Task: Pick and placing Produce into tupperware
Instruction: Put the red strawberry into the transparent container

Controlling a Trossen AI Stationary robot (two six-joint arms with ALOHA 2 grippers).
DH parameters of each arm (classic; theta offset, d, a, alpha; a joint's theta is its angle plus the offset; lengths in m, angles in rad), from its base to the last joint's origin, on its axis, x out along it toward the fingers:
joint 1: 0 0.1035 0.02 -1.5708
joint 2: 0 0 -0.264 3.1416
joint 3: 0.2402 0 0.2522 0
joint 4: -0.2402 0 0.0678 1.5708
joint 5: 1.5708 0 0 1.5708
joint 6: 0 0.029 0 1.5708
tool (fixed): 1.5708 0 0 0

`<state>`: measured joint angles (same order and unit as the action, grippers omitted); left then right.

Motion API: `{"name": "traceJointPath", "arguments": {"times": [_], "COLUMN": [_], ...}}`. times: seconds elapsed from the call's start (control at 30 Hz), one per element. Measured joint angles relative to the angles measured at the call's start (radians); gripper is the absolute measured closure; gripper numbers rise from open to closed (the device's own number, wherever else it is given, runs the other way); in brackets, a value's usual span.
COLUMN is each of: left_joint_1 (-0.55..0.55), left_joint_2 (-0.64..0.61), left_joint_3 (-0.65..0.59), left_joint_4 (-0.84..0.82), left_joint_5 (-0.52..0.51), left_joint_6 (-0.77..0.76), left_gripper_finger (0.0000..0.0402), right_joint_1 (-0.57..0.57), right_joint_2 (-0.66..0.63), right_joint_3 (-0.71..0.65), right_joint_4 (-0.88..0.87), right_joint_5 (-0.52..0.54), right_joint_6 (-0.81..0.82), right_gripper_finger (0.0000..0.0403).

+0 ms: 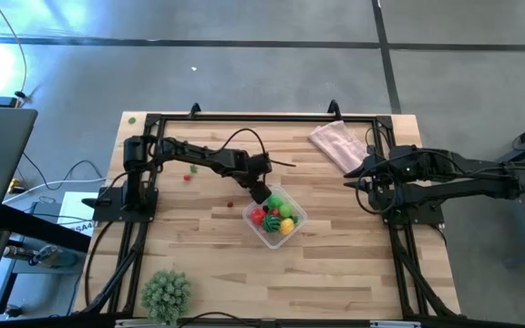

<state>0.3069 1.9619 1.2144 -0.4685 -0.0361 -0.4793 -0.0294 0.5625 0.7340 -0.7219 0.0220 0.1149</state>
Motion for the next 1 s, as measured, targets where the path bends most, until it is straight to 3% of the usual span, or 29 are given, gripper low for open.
{"name": "traceJointPath", "arguments": {"times": [0.27,0.73,1.0], "left_joint_1": [0.0,0.001,0.002], "left_joint_2": [0.001,0.002,0.002], "left_joint_3": [0.0,0.003,0.096], "left_joint_4": [0.004,0.024,-0.053], "left_joint_5": [-0.013,-0.021,-0.054], "left_joint_6": [0.0,0.0,0.034], "left_gripper_finger": [0.0242,0.0243,0.0243], "right_joint_1": [0.0,0.0,0.0], "right_joint_2": [0.0,0.0,0.0], "right_joint_3": [0.0,0.0,0.0], "right_joint_4": [0.0,0.0,0.0], "right_joint_5": [0.0,0.0,0.0], "right_joint_6": [0.0,0.0,0.0], "right_gripper_finger": [0.0297,0.0297,0.0297]}}
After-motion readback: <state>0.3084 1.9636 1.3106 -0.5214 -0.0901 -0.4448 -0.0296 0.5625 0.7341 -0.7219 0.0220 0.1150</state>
